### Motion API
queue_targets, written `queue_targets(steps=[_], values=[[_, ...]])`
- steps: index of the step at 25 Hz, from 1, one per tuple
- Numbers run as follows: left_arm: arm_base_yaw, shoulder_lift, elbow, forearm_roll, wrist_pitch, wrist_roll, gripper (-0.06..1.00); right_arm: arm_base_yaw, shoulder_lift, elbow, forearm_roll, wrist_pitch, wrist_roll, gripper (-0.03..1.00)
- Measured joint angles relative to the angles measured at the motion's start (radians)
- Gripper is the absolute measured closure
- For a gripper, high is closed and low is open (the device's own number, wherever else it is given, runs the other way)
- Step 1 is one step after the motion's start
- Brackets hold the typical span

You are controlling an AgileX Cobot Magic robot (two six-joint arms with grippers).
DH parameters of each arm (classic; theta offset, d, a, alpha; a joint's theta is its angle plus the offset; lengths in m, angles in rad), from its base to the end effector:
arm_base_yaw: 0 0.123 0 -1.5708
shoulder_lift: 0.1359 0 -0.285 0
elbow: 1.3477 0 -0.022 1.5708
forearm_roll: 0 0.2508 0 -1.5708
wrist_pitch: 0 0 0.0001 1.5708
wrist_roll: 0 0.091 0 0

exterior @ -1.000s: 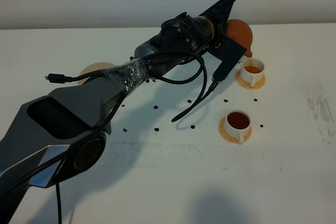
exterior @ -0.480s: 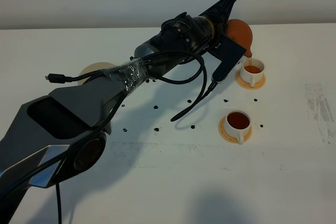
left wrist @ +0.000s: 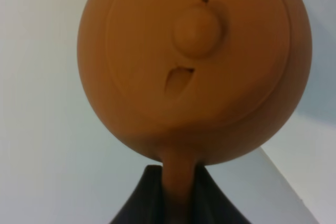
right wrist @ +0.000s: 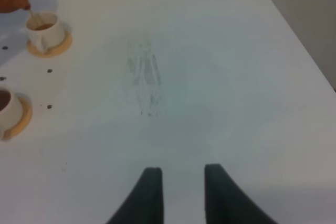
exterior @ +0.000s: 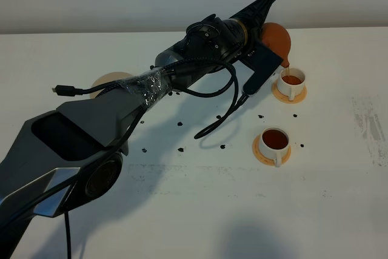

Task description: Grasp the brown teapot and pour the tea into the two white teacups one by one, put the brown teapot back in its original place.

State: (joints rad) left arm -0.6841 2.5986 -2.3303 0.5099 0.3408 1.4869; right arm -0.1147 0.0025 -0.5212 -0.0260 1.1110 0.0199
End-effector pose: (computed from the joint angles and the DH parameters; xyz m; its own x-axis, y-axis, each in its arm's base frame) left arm 0.4681 -0.3625 0.1707 0.6109 0.6738 0.4157 0.1306 -0.6036 0.7865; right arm -0.0093 -0.0011 0.2791 -0.4795 0.0636 -0.8753 0.1387 0.9903 -0.0040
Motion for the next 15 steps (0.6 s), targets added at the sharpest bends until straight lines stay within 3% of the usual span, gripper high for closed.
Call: queue_targets(steps=[15], values=[[-0.002,0.0,0.0,0.0,-0.014,0.049,0.86,0.0,0.0,0.0,0.0,0.0,0.0,0.75]])
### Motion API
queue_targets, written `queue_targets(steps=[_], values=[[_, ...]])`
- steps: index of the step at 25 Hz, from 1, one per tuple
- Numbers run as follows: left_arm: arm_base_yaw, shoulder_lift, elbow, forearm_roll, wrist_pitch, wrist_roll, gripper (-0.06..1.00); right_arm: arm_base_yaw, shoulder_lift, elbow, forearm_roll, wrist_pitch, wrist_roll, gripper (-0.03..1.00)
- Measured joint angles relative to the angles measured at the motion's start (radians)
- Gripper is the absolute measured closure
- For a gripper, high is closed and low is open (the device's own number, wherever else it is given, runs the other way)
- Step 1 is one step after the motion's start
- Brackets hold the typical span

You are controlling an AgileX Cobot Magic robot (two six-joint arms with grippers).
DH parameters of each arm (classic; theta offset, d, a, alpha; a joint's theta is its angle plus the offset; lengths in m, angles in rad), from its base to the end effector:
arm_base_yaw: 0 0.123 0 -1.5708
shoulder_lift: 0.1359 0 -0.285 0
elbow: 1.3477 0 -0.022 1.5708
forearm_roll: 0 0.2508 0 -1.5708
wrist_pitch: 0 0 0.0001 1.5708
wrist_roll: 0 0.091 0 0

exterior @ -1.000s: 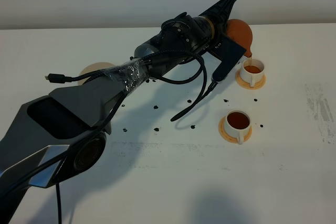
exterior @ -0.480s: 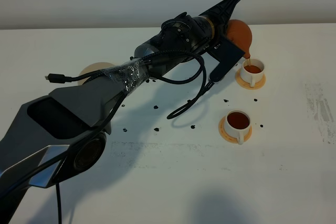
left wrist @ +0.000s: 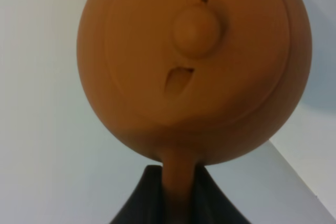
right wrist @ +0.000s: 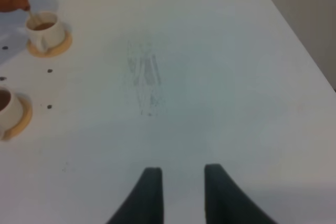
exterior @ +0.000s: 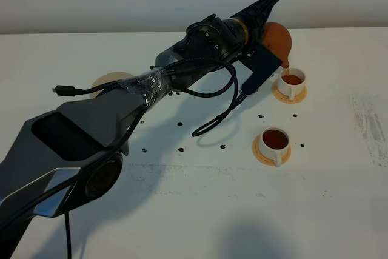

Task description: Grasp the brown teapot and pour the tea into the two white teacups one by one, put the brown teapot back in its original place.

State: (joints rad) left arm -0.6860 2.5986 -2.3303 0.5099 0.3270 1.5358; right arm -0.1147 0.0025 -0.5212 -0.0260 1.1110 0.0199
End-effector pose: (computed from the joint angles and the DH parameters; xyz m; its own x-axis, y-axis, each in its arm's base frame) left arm 0.4675 -0.3642 0.1716 0.6182 0.6421 0.4534 0.0886 -0.6300 0.7715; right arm -0.0093 -0.0011 0.2791 -0.4795 0.0636 -0.8753 0.1387 0.9903 -0.0040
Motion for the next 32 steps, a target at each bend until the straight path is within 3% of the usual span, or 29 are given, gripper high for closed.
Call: queue_targets(steps=[32], values=[[-0.011,0.0,0.0,0.008,-0.044,0.083,0.86,0.0,0.0,0.0,0.0,0.0,0.0,0.75]])
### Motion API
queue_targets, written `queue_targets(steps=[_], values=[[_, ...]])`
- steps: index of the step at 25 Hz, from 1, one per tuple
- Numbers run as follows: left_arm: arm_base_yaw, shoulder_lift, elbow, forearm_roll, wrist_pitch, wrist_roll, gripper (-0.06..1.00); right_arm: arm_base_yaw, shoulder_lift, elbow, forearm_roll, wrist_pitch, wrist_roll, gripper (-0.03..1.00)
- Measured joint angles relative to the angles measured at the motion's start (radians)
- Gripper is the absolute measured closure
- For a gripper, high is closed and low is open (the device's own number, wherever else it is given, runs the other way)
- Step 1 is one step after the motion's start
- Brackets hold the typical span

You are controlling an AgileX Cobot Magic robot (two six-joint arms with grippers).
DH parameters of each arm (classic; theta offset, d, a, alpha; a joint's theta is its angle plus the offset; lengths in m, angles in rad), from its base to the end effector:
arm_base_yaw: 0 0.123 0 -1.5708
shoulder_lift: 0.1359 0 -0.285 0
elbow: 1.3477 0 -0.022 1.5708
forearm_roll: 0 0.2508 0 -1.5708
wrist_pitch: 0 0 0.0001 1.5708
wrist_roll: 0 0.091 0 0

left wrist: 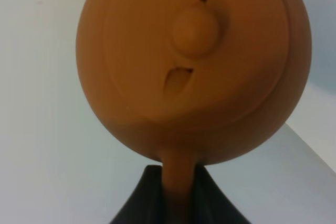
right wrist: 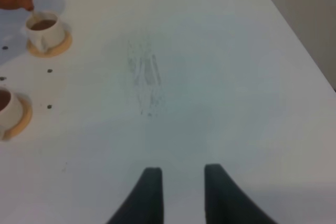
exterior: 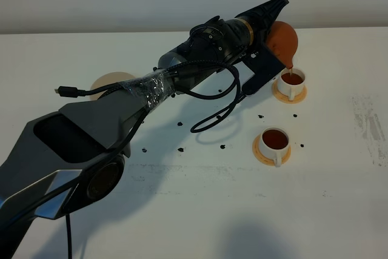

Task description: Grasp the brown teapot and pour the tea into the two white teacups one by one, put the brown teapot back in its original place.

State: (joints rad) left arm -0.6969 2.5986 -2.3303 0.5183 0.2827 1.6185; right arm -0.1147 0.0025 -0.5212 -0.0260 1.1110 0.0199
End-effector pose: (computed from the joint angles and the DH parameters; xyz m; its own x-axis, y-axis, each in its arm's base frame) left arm 0.4638 -0.3718 0.1748 0.6262 0.5778 0.5235 -0.0096 -0.6657 0.7462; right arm -0.0093 -0.0011 0.2791 -0.4795 0.0636 -0.8753 0.1387 0.9903 -0.0040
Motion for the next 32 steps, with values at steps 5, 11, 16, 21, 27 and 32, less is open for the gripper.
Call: queue_targets(steps=[5,11,16,21,27,32], values=[[0.0,0.0,0.0,0.004,0.0,0.0,0.86,0.0,0.0,0.0,0.0,0.0,0.0,0.75],[0.0,0.0,0.0,0.026,-0.001,0.0,0.86,0.0,0.0,0.0,0.0,0.0,0.0,0.75],[0.0,0.0,0.0,0.03,-0.001,0.0,0.86,0.0,0.0,0.0,0.0,0.0,0.0,0.75],[0.0,0.0,0.004,0.051,-0.012,-0.002,0.86,0.0,0.0,0.0,0.0,0.0,0.0,0.75],[0.0,0.001,0.014,0.062,-0.033,-0.003,0.86,0.0,0.0,0.0,0.0,0.0,0.0,0.75],[0.0,0.001,0.014,0.063,-0.04,-0.024,0.86,0.0,0.0,0.0,0.0,0.0,0.0,0.75]])
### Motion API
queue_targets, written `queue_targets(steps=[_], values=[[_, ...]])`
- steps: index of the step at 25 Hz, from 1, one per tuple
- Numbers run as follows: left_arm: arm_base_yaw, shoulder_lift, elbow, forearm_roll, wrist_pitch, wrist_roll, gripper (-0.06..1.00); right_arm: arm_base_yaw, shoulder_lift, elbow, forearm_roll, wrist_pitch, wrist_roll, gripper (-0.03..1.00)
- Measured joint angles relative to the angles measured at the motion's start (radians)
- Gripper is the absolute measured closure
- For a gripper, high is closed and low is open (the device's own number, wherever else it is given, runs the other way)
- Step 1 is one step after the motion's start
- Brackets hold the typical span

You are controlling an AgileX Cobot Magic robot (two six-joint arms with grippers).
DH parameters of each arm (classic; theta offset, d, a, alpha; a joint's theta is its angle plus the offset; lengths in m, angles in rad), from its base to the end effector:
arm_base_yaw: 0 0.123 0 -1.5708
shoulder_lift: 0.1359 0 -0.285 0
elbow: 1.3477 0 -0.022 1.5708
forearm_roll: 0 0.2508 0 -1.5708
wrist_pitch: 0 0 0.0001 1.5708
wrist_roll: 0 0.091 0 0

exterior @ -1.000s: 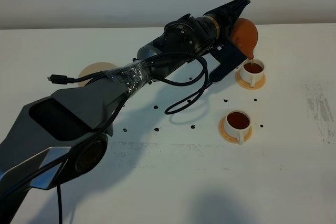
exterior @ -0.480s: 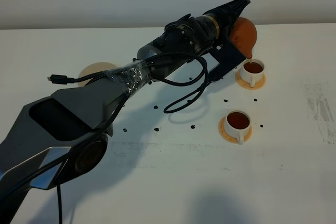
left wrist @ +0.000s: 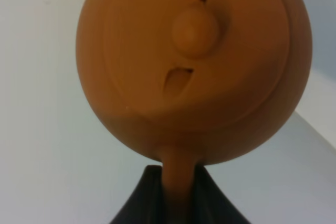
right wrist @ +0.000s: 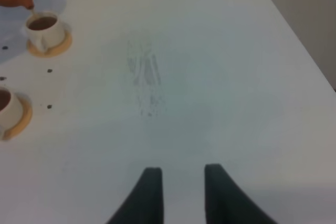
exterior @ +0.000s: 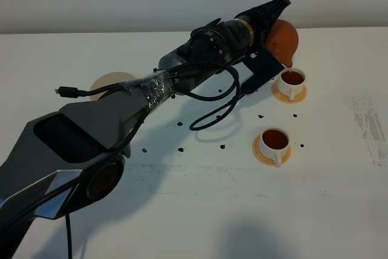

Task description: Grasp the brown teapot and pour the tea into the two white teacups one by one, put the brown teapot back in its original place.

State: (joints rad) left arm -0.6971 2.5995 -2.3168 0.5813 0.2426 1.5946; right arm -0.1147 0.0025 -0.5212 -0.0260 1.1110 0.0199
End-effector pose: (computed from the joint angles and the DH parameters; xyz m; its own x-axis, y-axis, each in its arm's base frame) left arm 0.4641 -0.3729 0.1733 0.6172 0.5564 0.5563 -0.0554 -0.6746 0.7361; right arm -0.0093 -0.0011 0.2791 -0.4795 0.0636 -0.8753 0.1387 0.9903 -0.0040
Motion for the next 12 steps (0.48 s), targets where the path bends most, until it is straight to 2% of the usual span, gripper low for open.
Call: queue_targets(steps=[12], values=[[0.0,0.0,0.0,0.019,-0.001,-0.036,0.86,0.0,0.0,0.0,0.0,0.0,0.0,0.75]])
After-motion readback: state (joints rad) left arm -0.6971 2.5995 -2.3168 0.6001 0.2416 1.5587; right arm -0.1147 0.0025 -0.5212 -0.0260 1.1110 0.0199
